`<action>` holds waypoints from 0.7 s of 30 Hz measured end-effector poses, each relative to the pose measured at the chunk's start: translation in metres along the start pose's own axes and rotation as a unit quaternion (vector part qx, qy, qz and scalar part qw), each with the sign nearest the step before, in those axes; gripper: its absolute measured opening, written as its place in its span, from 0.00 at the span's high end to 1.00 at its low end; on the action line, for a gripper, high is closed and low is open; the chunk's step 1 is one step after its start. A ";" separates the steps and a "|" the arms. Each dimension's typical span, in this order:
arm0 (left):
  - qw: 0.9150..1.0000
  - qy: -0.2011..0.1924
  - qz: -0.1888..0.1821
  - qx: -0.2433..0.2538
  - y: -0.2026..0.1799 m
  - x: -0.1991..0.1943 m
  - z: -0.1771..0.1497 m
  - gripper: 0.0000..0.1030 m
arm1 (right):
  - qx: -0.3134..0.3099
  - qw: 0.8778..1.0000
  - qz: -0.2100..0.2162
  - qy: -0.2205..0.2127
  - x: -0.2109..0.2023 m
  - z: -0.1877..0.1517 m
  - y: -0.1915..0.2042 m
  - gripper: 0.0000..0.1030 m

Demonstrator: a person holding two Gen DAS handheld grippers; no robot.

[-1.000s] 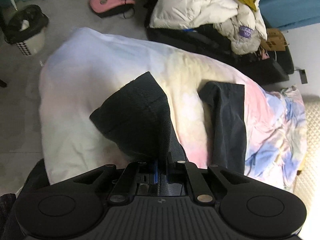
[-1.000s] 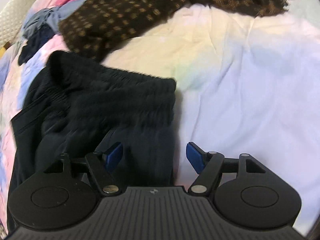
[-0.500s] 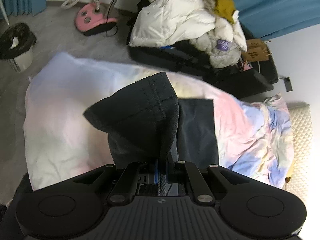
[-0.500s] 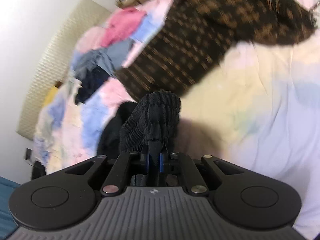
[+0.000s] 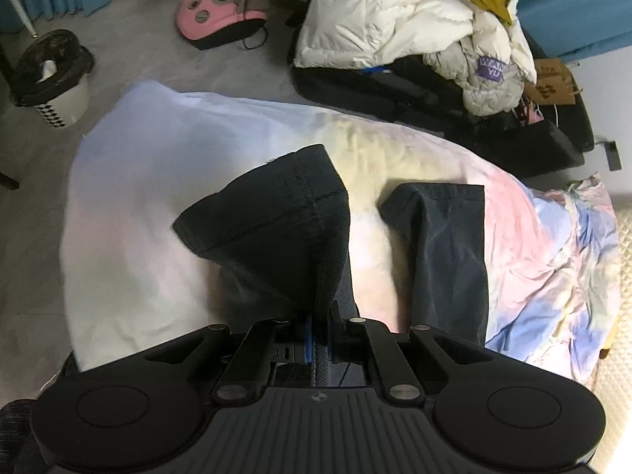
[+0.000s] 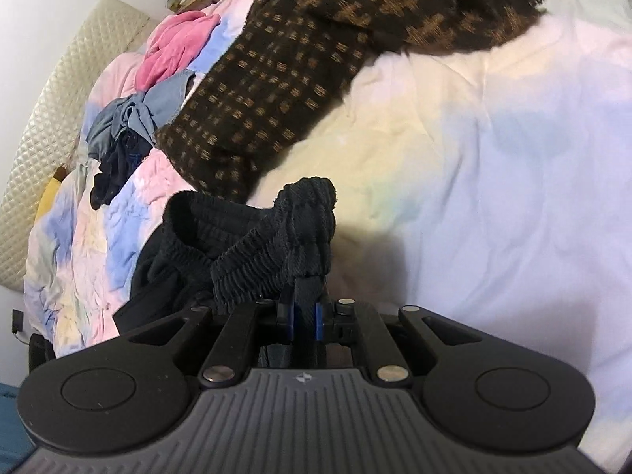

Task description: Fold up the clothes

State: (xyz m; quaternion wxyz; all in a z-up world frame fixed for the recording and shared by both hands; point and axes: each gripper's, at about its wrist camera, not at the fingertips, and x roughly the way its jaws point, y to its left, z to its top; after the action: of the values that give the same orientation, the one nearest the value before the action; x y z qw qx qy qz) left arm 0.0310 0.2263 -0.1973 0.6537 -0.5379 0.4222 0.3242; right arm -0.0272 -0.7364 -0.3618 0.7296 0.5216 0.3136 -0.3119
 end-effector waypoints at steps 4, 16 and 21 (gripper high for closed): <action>1.000 0.028 -0.007 0.011 -0.028 0.034 0.023 0.94 | -0.029 0.999 -0.026 0.002 0.009 0.007 0.035 0.91; 0.996 0.069 -0.027 0.050 -0.172 0.119 0.079 0.94 | -0.001 0.999 -0.016 -0.040 0.047 0.026 0.166 0.91; 0.995 0.070 -0.019 0.068 -0.228 0.148 0.087 0.94 | -0.011 0.999 -0.015 -0.039 0.077 0.035 0.205 0.91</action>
State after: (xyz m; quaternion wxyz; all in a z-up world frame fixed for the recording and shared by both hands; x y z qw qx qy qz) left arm 0.3128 0.2592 -0.2271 0.6634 -0.5214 0.4781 0.2437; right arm 0.1849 -0.7259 -0.2966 0.7424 0.4961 0.2958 -0.3394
